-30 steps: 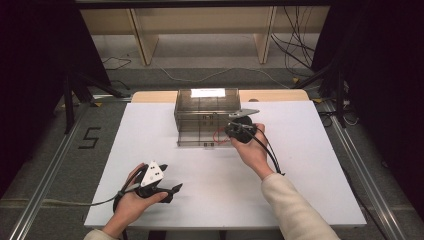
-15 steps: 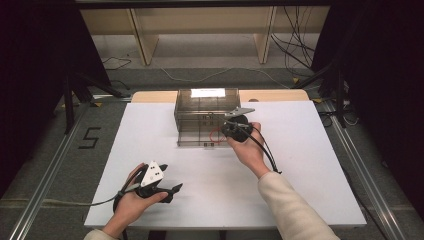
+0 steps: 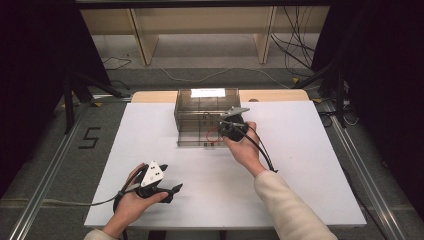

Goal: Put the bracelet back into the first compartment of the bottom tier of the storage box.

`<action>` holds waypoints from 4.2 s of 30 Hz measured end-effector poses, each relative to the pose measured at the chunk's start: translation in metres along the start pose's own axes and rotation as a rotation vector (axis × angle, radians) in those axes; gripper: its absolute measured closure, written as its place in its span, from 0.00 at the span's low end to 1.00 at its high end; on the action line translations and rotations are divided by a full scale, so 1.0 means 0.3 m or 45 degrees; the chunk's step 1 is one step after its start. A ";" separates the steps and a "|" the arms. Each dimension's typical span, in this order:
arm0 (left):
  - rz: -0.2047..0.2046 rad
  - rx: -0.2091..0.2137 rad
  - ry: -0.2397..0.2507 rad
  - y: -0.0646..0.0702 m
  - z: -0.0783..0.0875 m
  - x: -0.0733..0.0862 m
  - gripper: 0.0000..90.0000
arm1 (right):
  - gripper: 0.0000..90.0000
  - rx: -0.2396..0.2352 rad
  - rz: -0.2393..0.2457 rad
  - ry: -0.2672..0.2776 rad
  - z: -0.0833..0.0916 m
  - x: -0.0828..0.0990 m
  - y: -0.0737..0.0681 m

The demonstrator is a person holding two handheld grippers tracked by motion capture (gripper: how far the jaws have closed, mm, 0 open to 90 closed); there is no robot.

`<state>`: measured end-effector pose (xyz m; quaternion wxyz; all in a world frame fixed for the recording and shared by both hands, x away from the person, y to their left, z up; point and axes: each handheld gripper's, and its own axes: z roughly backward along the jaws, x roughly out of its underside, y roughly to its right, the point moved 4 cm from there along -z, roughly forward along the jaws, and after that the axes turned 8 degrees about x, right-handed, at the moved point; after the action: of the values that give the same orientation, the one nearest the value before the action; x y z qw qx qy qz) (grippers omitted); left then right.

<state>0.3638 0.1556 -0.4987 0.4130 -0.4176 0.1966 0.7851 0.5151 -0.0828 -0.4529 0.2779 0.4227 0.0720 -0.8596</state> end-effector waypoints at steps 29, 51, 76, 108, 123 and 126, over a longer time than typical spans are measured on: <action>0.001 0.003 0.003 0.001 0.000 -0.001 0.20 | 0.97 -0.003 0.012 -0.008 -0.047 -0.037 -0.036; 0.003 0.004 0.008 0.002 0.000 -0.001 0.20 | 0.97 -0.004 0.025 -0.020 -0.086 -0.048 -0.061; -0.001 0.011 0.005 0.004 0.000 -0.001 0.20 | 0.97 -0.004 0.046 -0.034 -0.137 -0.070 -0.100; -0.004 0.014 0.013 0.007 0.002 -0.002 0.20 | 0.97 -0.037 0.062 -0.068 -0.219 -0.092 -0.170; -0.005 0.016 0.011 0.008 0.001 -0.003 0.20 | 0.97 -0.042 0.067 -0.092 -0.249 -0.088 -0.190; -0.004 0.016 0.012 0.008 0.002 -0.003 0.20 | 0.97 -0.042 0.070 -0.094 -0.255 -0.089 -0.191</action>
<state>0.3619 0.1540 -0.4977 0.4160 -0.4190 0.2028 0.7812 0.5498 0.0036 -0.4872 0.3108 0.3878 0.0643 -0.8654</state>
